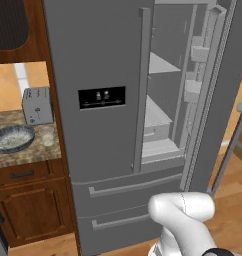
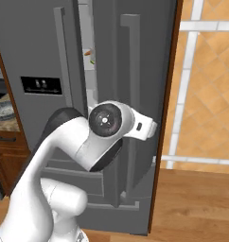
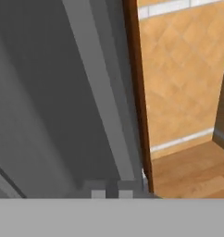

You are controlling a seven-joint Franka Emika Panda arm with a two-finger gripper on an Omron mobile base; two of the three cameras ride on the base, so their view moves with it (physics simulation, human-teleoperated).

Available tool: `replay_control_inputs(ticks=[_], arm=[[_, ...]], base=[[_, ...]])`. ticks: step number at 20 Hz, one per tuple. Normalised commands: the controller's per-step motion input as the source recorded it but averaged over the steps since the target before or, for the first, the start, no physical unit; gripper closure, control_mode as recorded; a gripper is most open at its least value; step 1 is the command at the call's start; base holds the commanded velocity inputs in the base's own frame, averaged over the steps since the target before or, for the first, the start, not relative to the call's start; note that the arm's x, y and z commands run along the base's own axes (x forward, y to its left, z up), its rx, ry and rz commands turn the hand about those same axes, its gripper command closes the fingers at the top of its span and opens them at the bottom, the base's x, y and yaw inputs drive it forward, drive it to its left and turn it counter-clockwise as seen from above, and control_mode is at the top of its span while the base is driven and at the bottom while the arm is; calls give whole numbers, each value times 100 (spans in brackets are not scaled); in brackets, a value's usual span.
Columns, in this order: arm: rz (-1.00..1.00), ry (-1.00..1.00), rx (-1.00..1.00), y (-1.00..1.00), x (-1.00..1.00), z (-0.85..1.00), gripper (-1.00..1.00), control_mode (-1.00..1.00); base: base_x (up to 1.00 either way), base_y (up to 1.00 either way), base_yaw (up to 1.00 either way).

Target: Grab a lemon wedge from the fridge and one ice cube from the ice bowl, and put them in the glass of lemonade.

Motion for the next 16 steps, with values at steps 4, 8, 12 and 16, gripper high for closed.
replay_control_inputs(ticks=[4,8,12,16], arm=[[-1,2,-1,-1,-46,34,-100,-100],[-1,2,-16,3,-60,40,-100,-100],[0,0,-31,68,-15,17,-100,-100],[0,2,-38,100,11,0,-100,-100]], base=[[0,0,0],[0,0,0],[0,0,0],[0,0,0]])
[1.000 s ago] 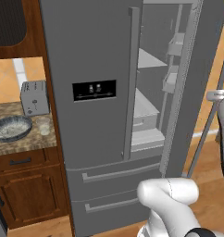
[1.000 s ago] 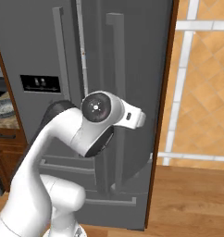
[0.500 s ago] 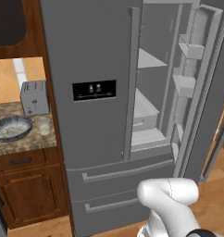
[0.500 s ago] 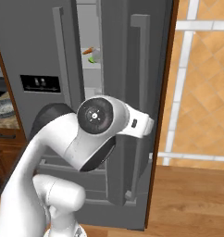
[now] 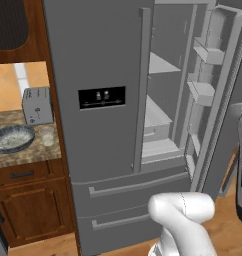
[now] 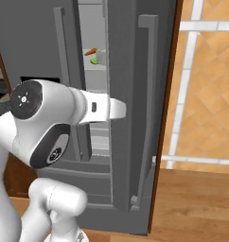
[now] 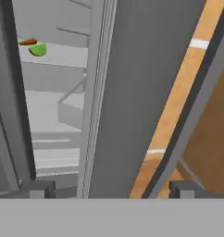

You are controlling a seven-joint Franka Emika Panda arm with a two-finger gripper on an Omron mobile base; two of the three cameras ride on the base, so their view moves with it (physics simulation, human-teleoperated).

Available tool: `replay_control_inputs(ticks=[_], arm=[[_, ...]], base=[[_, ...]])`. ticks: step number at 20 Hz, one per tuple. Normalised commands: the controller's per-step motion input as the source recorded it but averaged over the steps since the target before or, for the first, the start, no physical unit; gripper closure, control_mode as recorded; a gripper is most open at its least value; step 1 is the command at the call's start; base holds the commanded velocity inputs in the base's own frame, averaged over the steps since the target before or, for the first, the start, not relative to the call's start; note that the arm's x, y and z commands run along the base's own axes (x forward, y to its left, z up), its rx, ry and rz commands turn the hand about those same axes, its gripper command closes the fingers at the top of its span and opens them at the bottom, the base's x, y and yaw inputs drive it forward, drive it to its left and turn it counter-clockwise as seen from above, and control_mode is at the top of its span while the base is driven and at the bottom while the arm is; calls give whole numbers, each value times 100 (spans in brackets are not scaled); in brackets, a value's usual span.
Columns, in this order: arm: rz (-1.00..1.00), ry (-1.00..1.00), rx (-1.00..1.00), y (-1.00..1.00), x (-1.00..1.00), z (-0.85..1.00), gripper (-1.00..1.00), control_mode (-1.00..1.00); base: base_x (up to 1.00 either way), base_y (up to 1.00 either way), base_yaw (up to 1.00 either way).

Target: Grab a lemon wedge from the fridge and one ice cube from the ice bowl, and put them in the glass of lemonade.

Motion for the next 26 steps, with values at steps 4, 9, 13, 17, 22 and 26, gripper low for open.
replay_control_inputs(ticks=[4,9,13,17,22,26], arm=[[0,24,-38,96,49,0,-100,-100],[0,40,-39,58,62,0,-100,-100],[0,28,-43,-5,47,-12,-100,-100],[0,10,-21,-28,55,-19,-100,-100],[10,1,0,-41,86,-28,-100,-100],[19,5,0,-18,100,-28,-100,-100]], base=[[0,0,0],[0,0,0],[0,0,0],[0,0,0],[0,0,0],[0,0,0]])
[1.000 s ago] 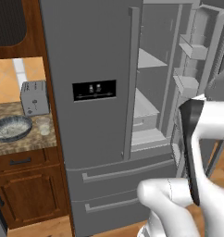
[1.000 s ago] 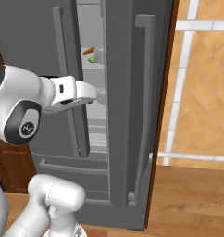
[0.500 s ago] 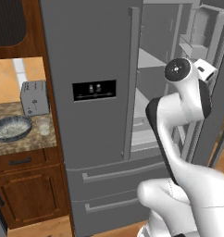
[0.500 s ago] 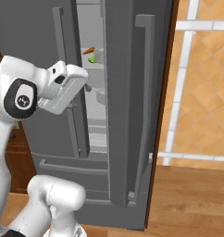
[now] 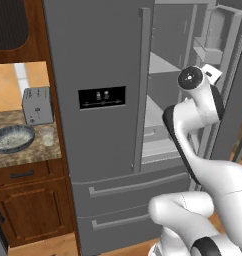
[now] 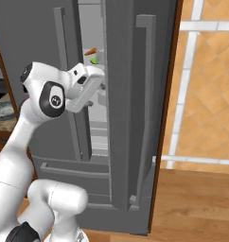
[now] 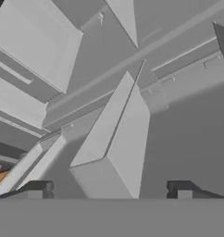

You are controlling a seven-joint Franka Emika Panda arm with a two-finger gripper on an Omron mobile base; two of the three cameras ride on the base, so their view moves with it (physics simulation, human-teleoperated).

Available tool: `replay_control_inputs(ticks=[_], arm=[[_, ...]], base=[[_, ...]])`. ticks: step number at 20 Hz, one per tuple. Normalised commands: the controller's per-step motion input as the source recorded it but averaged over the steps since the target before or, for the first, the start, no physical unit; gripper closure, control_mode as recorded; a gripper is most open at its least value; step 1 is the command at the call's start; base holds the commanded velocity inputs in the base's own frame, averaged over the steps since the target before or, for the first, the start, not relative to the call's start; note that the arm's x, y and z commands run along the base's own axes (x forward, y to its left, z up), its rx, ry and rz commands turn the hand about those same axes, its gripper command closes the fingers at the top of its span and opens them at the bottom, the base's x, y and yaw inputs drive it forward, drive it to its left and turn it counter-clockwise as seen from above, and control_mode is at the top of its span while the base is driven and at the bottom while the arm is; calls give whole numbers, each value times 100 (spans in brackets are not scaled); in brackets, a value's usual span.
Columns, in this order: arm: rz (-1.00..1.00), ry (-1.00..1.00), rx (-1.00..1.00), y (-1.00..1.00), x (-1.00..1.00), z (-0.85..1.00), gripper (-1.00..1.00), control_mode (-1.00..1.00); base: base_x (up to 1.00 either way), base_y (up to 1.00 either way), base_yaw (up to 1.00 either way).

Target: Grab a lemon wedge from the fridge and one ice cube from the ice bowl, and put them in the glass of lemonade.

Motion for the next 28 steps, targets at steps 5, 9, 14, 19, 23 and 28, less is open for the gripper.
replay_control_inputs(ticks=[5,9,14,19,23,28], arm=[[-5,7,-2,-78,27,-16,-100,-100],[-18,7,0,-100,-3,-31,-100,-100],[-17,3,0,-100,-15,-36,-100,-100],[-10,0,-4,-97,-27,-28,-100,-100],[3,-31,-20,43,-72,33,-100,-100],[0,-47,1,98,-76,27,-100,-100]], base=[[0,0,0],[0,0,0],[0,0,0],[0,0,0],[0,0,0],[0,0,0]])
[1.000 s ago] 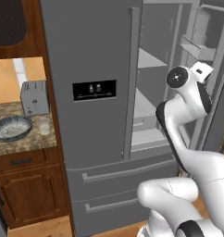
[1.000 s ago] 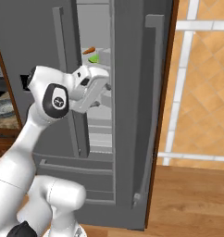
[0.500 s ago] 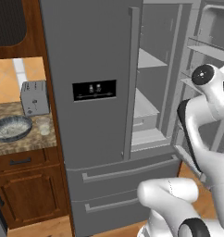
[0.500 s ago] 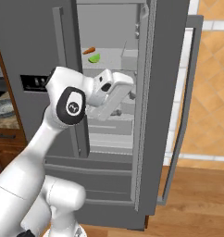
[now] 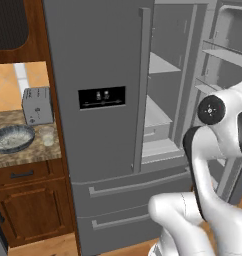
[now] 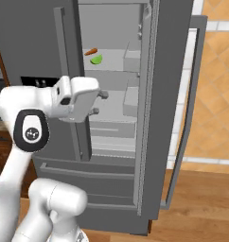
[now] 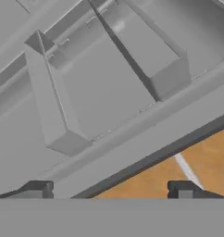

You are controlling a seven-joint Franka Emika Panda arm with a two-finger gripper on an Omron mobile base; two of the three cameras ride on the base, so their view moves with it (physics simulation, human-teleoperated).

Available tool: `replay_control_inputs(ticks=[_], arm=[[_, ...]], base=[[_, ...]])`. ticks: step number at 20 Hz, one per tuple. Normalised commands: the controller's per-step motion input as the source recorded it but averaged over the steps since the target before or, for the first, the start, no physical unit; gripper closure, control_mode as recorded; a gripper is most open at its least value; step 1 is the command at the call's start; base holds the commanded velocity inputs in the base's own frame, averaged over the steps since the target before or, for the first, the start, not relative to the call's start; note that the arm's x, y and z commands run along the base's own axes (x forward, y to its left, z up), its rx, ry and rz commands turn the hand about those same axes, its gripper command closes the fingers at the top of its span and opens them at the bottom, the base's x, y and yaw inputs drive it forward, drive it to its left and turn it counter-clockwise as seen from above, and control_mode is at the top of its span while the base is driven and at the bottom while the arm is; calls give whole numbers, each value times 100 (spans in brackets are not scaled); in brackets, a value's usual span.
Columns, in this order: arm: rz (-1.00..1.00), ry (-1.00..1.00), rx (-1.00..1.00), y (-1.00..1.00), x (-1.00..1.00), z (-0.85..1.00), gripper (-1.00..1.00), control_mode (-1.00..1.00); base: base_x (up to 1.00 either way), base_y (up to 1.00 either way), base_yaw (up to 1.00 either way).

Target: Grab a lemon wedge from the fridge and one ice cube from the ice bowl, and put them in the glass of lemonade.

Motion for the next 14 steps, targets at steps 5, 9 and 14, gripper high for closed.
replay_control_inputs(ticks=[5,9,14], arm=[[0,-14,42,100,-28,3,-100,-100],[3,9,68,100,0,5,-100,-100],[16,16,73,97,0,5,-100,-100]], base=[[0,0,0],[0,0,0],[0,0,0]])
